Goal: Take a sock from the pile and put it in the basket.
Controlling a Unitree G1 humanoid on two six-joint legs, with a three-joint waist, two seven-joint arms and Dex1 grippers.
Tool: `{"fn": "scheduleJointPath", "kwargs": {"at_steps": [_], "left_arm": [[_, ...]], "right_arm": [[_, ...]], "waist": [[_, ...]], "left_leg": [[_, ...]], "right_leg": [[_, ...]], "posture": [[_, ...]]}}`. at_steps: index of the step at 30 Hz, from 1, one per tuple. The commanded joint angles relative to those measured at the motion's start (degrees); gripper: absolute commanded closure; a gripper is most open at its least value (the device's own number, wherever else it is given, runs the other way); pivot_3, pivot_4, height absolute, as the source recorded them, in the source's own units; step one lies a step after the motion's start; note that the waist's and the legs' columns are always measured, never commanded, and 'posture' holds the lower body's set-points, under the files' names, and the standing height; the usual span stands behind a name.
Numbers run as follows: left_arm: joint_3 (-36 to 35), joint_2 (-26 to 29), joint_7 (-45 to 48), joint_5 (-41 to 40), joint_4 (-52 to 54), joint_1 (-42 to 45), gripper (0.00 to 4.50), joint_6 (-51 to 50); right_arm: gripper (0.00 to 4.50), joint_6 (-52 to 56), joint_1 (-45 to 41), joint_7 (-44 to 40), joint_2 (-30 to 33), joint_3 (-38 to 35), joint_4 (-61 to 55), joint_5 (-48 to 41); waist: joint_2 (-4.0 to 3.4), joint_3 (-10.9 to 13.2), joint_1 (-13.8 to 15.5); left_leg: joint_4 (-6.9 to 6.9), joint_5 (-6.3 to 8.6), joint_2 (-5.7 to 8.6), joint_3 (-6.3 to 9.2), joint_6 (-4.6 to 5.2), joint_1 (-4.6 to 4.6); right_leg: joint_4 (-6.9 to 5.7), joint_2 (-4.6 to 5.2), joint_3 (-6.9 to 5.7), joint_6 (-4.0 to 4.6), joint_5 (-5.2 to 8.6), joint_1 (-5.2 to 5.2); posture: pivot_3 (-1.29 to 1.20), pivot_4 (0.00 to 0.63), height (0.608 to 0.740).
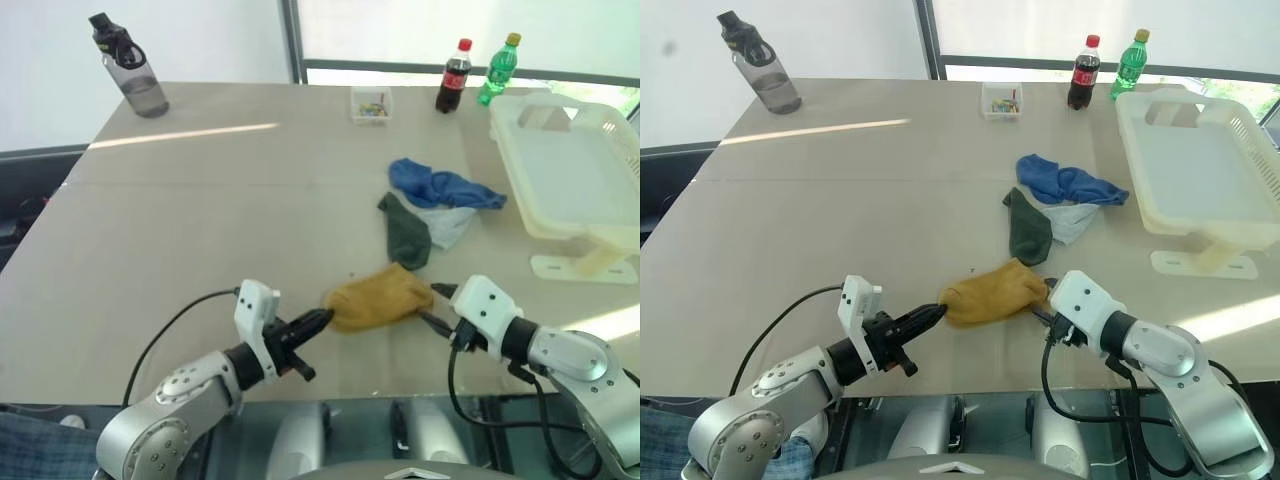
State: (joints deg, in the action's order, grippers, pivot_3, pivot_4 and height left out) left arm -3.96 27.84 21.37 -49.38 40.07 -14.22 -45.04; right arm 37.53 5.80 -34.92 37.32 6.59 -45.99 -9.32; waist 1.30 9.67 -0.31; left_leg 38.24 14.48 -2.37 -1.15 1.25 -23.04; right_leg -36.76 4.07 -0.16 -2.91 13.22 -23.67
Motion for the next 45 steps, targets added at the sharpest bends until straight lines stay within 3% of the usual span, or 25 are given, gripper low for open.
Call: {"fn": "scheduleJointPath", "kwargs": {"at_steps": [1, 6, 9, 14, 22, 32, 35, 37, 38, 41, 45], "left_arm": [[0.0, 0.5, 1.3, 0.6, 1.8, -0.4, 4.50, 1.6], [0.3, 0.8, 2.8, 2.3, 0.7, -1.1, 4.50, 2.8], [0.6, 0.8, 3.6, 3.2, -0.1, -1.4, 4.50, 3.6], [2.0, 0.0, 4.8, 5.0, -1.4, -1.4, 4.50, 4.9], [3.2, -1.3, 5.9, 6.9, -3.0, -2.1, 4.50, 6.7], [3.2, -2.2, 7.1, 8.8, -4.7, -3.3, 4.50, 8.8], [3.1, -2.7, 6.6, 9.3, -5.0, -3.6, 3.64, 9.3], [2.3, -3.9, 5.8, 8.3, -5.2, -3.8, 2.75, 9.3], [1.6, -4.5, 5.4, 7.0, -5.3, -3.8, 2.19, 8.9], [-2.1, -5.7, 3.4, -1.1, -5.4, -3.9, 1.16, 4.2], [-4.0, -4.8, 0.8, -6.1, -7.1, -3.0, 1.16, -1.5]], "right_arm": [[1.99, 0.5, 1.0, -3.0, 1.3, -5.1, -1.1, -4.5], [1.99, 4.3, -2.1, -4.2, -1.9, -12.8, -1.4, -16.4], [1.99, 6.2, -4.6, -3.4, -3.2, -13.0, -1.0, -20.1], [1.99, 1.3, -7.7, 2.5, -6.2, -1.0, 7.1, -9.9], [1.99, -5.3, -10.5, 1.5, -9.2, 5.7, 14.0, -5.9], [1.99, -6.0, -11.1, 0.9, -5.6, 12.0, 22.8, 2.9], [1.83, -5.8, -11.6, 1.1, -6.1, 11.6, 23.4, 2.9], [1.83, -6.0, -11.8, 1.3, -6.3, 11.6, 23.5, 3.0], [1.83, -6.1, -11.8, 1.3, -6.4, 11.6, 23.6, 3.1], [1.83, -6.2, -11.8, 1.4, -6.5, 11.6, 23.5, 3.2], [1.83, -6.1, -11.9, 1.5, -6.8, 12.0, 23.2, 3.5]], "waist": [[0.01, 0.0, 0.0], [0.12, 0.1, 0.0], [0.09, 0.2, 0.0], [0.11, 0.2, -0.2], [-0.01, 0.2, -0.2], [0.04, 0.2, -0.1], [0.09, 0.1, -0.1], [0.09, 0.1, -0.1], [0.09, 0.1, -0.1], [0.13, 0.1, -0.1], [0.12, 0.1, 0.0]], "left_leg": [[0.00, 0.00, 0.00, 0.00, 0.00, 0.00], [0.00, 0.00, -0.01, 0.00, 0.00, 0.01], [-0.01, 0.00, -0.03, 0.01, 0.00, 0.01], [-0.01, 0.00, -0.02, 0.00, 0.00, -0.01], [0.01, 0.00, 0.02, -0.03, 0.01, -0.43], [0.08, -0.01, 0.02, -0.03, 0.01, -0.49], [0.10, -0.01, 0.02, -0.04, 0.01, -0.41], [0.10, -0.01, 0.02, -0.04, 0.01, -0.39], [0.11, -0.01, 0.02, -0.04, 0.01, -0.38], [0.12, -0.01, 0.00, -0.02, 0.01, -0.33], [0.11, -0.01, 0.00, 0.02, 0.01, -0.14]], "right_leg": [[0.00, 0.00, 0.00, 0.00, 0.00, 0.00], [0.01, 0.00, 0.00, 0.00, 0.00, 0.00], [0.00, -0.01, -0.02, 0.00, 0.00, 0.00], [0.02, 0.00, -0.01, 0.01, -0.01, -0.02], [0.02, -0.01, -0.01, 0.19, -0.13, -0.38], [0.02, -0.02, -0.21, 0.19, -0.12, -0.34], [0.01, -0.01, -0.20, 0.19, -0.12, -0.26], [0.01, -0.02, -0.20, 0.19, -0.12, -0.25], [0.00, -0.01, -0.20, 0.19, -0.12, -0.24], [-0.01, -0.01, -0.21, 0.18, -0.12, -0.16], [-0.04, -0.02, -0.22, 0.02, -0.02, 0.00]], "posture": [[0.00, 0.150, 0.740], [0.00, 0.150, 0.740], [0.00, 0.150, 0.740], [0.00, 0.150, 0.740], [0.00, 0.150, 0.740], [0.00, 0.150, 0.740], [0.00, 0.150, 0.740], [0.00, 0.150, 0.740], [0.00, 0.150, 0.740], [0.00, 0.150, 0.740], [0.00, 0.150, 0.740]]}}
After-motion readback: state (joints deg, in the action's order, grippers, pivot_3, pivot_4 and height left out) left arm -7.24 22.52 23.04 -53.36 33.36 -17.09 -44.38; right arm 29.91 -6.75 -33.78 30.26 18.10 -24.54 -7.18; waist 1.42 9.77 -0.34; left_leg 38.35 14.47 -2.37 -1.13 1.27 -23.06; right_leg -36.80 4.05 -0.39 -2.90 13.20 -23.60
